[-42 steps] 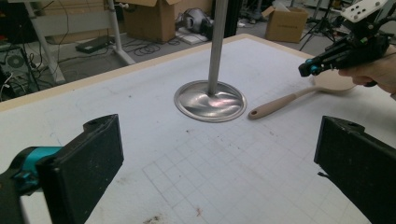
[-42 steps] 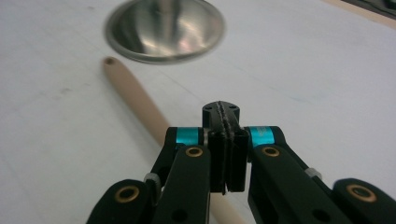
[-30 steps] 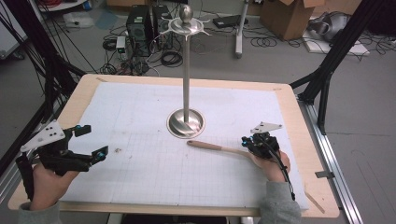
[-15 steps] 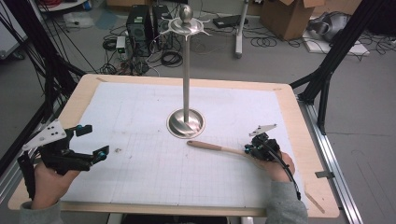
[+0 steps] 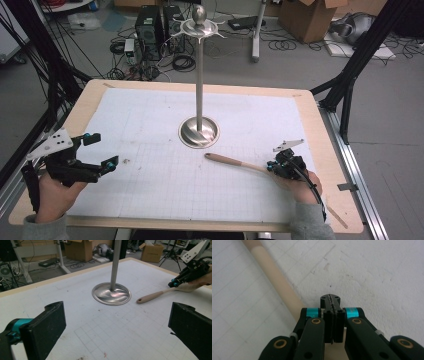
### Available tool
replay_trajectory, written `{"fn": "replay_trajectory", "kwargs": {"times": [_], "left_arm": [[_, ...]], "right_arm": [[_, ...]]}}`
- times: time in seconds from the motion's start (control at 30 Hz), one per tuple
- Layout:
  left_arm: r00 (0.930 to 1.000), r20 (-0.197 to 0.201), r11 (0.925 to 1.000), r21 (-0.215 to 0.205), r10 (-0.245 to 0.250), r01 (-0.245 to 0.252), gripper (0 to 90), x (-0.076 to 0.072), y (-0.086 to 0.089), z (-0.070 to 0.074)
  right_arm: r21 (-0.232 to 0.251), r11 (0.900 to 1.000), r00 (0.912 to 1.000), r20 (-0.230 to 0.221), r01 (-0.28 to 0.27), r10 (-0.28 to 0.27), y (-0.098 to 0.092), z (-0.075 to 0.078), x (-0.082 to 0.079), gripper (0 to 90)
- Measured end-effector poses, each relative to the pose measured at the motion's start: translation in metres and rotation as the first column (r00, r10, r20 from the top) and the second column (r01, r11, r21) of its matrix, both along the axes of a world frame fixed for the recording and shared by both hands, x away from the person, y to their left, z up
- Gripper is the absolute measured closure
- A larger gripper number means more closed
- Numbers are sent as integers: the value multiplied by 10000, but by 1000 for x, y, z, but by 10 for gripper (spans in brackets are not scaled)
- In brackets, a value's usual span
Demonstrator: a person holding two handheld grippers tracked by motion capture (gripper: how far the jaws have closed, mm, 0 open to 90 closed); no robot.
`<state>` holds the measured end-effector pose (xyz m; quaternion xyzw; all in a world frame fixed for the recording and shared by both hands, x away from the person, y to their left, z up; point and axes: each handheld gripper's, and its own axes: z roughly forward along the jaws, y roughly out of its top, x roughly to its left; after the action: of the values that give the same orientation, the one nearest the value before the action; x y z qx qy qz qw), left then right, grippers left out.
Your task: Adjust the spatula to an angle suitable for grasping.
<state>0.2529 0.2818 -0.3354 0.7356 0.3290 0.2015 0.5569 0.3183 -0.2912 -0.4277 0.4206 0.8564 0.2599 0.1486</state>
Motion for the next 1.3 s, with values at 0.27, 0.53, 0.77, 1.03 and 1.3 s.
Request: {"fn": "replay_trajectory", "kwargs": {"times": [0.27, 0.53, 0.77, 1.03, 1.3], "left_arm": [[10000, 33, 10000, 15, -71, 71, 17, 1, -2, 1], [9999, 3, 9999, 41, -148, 148, 17, 3, -7, 0], [9999, 11, 9999, 44, -161, 161, 17, 4, -8, 0], [9999, 78, 9999, 14, -105, 105, 17, 2, -3, 2], [9999, 51, 9999, 53, -103, 103, 17, 1, -5, 2]], "right_arm": [[-53, 9996, 9993, -258, 263, -264, -10, 2, -17, 900], [945, 9936, 9927, 978, 612, -705, -14, 18, -25, 898], [1052, 9918, 9842, 1683, -727, 543, 24, 29, -28, 900], [671, 9788, 9671, 1809, -1936, 1789, 70, 23, -30, 900], [332, 9692, 9572, 1688, -2438, 2350, 97, 11, -24, 900]]}}
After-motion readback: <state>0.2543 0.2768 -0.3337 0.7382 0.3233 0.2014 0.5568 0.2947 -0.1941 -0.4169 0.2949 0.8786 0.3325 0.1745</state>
